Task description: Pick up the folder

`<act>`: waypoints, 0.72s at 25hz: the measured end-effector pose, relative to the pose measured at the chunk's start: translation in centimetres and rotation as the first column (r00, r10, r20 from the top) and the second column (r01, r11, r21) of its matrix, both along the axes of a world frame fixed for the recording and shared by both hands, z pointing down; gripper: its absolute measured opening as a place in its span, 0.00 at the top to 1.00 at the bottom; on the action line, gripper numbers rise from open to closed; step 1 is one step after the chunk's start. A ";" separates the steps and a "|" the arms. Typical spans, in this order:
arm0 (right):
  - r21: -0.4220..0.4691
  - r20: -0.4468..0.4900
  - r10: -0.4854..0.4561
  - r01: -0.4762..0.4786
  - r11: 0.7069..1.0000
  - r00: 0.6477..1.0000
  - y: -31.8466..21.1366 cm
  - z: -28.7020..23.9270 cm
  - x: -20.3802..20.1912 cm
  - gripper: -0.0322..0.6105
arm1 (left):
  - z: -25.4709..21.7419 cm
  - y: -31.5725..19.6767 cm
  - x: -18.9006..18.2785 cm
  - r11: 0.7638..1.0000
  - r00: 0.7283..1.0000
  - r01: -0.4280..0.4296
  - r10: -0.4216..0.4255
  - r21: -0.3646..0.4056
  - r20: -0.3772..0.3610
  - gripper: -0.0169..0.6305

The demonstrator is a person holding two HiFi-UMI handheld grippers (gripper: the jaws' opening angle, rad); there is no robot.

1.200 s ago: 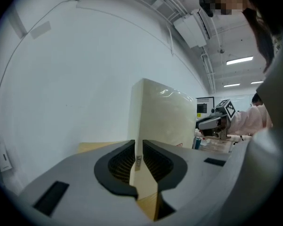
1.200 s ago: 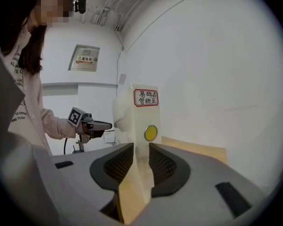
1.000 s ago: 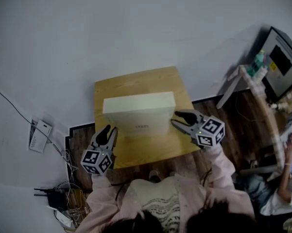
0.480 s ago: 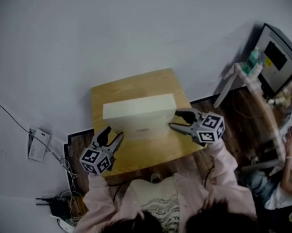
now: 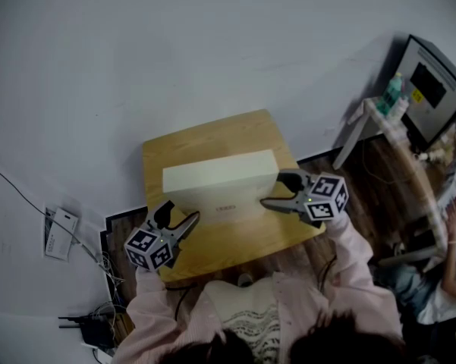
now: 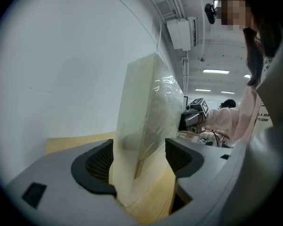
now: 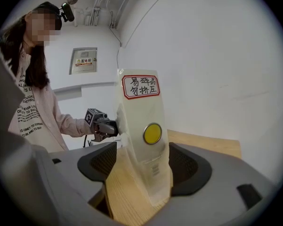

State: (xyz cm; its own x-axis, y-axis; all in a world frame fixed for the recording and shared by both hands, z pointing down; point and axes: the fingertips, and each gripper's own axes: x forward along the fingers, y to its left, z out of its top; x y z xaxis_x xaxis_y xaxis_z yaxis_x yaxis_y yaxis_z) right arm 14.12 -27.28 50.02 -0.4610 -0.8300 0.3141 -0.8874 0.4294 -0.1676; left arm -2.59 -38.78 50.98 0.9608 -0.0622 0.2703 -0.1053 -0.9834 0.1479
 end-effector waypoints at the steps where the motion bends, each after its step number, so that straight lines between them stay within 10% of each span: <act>1: 0.000 0.000 -0.004 0.004 1.000 1.000 -0.1 0.1 0.0 0.42 | 0.1 0.0 0.2 1.000 1.000 -0.011 0.011 -0.004 0.002 0.42; 18: -0.046 0.036 -0.037 0.039 0.998 0.999 -1.8 1.5 -0.4 0.38 | 0.6 -0.5 1.6 0.997 0.997 -0.069 0.069 -0.027 -0.026 0.40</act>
